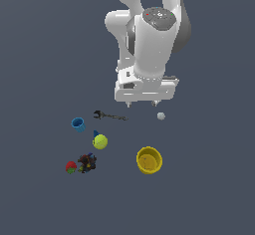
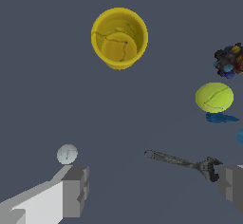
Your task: Pick up a designated object from a clutter of objects.
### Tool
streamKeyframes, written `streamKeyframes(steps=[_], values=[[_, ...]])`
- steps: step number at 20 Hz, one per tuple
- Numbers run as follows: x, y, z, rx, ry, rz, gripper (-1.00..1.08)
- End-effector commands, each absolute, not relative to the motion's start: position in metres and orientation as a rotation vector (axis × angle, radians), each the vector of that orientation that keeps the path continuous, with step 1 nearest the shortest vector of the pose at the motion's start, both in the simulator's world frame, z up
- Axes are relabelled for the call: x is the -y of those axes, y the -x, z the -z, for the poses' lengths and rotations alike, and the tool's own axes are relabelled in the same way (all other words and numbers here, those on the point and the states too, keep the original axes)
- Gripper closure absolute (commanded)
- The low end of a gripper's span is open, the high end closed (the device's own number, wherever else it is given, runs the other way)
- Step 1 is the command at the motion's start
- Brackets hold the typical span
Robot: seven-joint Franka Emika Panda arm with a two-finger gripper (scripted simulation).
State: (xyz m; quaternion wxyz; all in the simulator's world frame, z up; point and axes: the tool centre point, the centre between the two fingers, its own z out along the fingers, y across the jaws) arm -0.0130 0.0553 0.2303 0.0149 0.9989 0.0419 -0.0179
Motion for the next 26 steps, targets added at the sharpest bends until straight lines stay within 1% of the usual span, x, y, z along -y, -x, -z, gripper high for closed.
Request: streamKeyframes(steps=[1, 9, 14, 20, 26], values=[[-0.072, 0.018, -0.208, -0.159, -3.104, 0.048, -0.92], [-0.127, 0.047, -0.14, -0.258, -3.101, 0.021, -0.92], [-0.154, 0.069, -0.107, -0.312, -3.106, 0.01, -0.92], [-0.175, 0.09, -0.082, -0.357, -3.114, 0.003, -0.92], [-0.184, 0.101, -0.072, -0.377, -3.118, 0.0, -0.92]])
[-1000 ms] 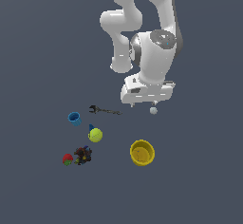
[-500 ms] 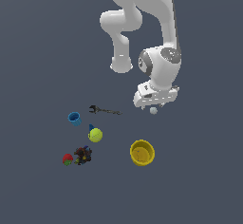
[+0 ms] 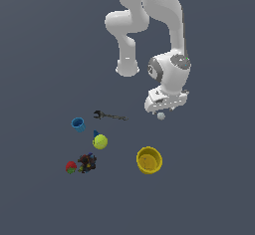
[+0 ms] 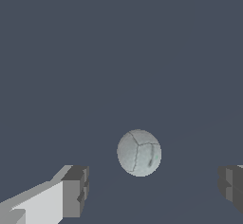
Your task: Pick up a designated object from a clutter of objects.
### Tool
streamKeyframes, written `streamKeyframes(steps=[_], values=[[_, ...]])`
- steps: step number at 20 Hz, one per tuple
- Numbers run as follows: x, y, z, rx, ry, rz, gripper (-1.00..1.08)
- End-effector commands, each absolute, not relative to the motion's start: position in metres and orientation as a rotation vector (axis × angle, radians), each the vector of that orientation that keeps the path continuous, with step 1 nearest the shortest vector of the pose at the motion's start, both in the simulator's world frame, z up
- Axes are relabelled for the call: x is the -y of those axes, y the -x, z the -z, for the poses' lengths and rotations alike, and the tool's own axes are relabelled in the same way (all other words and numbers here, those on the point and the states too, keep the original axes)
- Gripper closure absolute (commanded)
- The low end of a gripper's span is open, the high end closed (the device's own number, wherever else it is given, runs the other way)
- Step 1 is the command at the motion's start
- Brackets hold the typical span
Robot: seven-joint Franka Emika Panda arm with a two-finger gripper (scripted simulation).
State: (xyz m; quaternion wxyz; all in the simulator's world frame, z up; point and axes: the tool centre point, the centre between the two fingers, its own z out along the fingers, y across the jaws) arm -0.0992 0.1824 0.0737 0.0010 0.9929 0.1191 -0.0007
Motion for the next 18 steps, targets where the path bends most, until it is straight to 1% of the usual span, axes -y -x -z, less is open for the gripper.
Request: streamKeyframes(steps=[1, 8, 18], values=[[-0.184, 0.102, -0.071, -0.378, -3.119, 0.0, -0.92], [-0.184, 0.101, -0.065, -0.378, -3.118, 0.002, -0.92], [-0.184, 0.103, -0.028, -0.379, -3.118, 0.001, -0.92]])
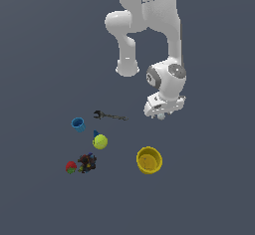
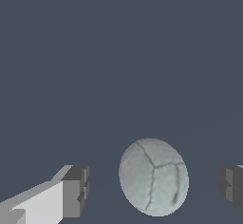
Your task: Pick up a designated object from a clutter of objects.
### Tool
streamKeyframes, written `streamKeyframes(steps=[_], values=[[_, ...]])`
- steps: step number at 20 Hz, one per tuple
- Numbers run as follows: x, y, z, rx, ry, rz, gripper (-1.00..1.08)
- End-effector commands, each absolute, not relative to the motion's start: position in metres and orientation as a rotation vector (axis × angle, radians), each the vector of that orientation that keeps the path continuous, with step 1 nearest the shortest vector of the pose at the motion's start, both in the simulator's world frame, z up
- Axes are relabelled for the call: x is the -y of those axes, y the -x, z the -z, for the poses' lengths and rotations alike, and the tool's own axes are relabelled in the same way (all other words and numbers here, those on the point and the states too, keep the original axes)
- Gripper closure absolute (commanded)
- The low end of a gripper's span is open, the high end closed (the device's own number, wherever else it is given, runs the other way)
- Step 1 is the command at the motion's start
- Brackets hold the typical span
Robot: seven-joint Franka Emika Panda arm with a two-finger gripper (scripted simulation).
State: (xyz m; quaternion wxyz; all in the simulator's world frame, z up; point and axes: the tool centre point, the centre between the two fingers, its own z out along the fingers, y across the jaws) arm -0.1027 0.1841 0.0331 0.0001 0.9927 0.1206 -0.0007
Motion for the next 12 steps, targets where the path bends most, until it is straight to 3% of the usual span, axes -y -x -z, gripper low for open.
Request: streamKeyframes(steps=[1, 5, 6, 12], values=[[-0.1842, 0.1026, -0.0262, -0.379, -3.118, 0.0, -0.92], [-0.1842, 0.1026, -0.0223, -0.379, -3.118, 0.0, -0.92], [-0.1842, 0.1026, -0.0223, -0.379, -3.118, 0.0, 1.08], [-0.1842, 0.1026, -0.0223, -0.379, -3.118, 0.0, 1.08]])
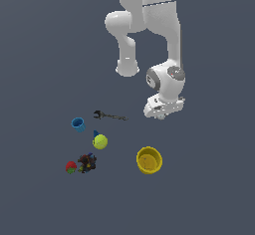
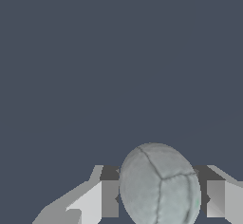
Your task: Pick up a designated object from a clutter of objects.
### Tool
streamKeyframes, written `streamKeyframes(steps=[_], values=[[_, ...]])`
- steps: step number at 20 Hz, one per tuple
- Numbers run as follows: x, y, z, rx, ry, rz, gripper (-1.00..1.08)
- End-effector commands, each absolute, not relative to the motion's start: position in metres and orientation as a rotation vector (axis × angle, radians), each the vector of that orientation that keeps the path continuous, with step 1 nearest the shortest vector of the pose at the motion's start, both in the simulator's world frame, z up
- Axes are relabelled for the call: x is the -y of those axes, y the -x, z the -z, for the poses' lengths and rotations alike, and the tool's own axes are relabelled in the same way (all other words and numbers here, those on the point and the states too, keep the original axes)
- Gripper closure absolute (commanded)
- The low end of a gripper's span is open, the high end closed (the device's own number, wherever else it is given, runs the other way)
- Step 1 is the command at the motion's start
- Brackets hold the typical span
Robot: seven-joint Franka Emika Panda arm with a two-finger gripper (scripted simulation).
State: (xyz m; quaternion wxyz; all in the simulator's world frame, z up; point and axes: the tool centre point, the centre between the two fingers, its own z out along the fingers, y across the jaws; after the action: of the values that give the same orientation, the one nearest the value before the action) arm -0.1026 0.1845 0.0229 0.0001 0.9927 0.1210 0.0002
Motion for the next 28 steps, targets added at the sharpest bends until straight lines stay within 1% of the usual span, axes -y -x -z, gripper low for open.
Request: streamKeyframes(steps=[1, 8, 14, 20, 28], values=[[-0.184, 0.103, -0.022, -0.379, -3.118, 0.0, 1.08], [-0.185, 0.102, -0.027, -0.38, -3.118, -0.001, 1.08], [-0.185, 0.099, -0.048, -0.381, -3.118, -0.001, 1.08], [-0.185, 0.093, -0.086, -0.381, -3.118, 0.0, 1.08], [-0.187, 0.082, -0.16, -0.384, -3.12, 0.001, 1.08]])
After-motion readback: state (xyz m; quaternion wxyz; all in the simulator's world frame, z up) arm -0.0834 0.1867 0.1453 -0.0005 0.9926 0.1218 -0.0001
